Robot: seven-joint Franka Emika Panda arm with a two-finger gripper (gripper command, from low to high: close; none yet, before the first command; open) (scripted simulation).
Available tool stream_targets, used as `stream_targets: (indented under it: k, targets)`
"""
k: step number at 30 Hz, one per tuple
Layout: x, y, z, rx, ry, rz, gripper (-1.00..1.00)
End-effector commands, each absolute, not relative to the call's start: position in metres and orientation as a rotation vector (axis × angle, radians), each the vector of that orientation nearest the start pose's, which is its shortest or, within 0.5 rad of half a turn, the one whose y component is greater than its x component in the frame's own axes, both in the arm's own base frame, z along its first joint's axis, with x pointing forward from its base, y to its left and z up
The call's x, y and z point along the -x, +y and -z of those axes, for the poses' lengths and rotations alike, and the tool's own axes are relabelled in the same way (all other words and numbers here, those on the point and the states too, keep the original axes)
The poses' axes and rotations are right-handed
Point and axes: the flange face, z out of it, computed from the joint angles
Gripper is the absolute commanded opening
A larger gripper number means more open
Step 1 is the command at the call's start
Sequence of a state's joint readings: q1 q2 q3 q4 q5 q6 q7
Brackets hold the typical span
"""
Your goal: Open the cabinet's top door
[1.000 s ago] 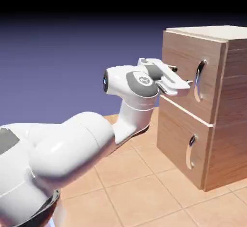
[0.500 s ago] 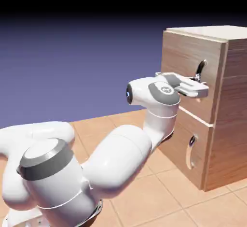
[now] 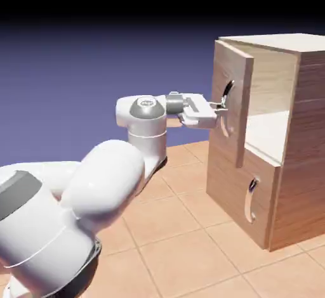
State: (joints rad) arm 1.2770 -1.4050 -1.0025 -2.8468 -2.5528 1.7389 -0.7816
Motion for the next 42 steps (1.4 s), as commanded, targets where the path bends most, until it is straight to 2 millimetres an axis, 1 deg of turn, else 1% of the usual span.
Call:
stream_targets:
  k: [1, 7, 15, 24, 32, 37, 42]
  targets:
    - [-0.362, 0.031, -0.473, -0.877, 1.313, -0.309, -1.0]
    - [-0.338, 0.061, -0.473, -0.949, 1.257, -0.218, -1.0]
    - [-0.311, 0.105, -0.473, -1.04, 1.179, -0.098, -1.0]
    - [-0.287, 0.169, -0.473, -1.153, 1.067, 0.061, -1.0]
    - [-0.277, 0.229, -0.473, -1.248, 0.96, 0.204, -1.0]
    - [-0.276, 0.263, -0.473, -1.298, 0.897, 0.283, -1.0]
    - [-0.278, 0.292, -0.473, -1.338, 0.843, 0.35, -1.0]
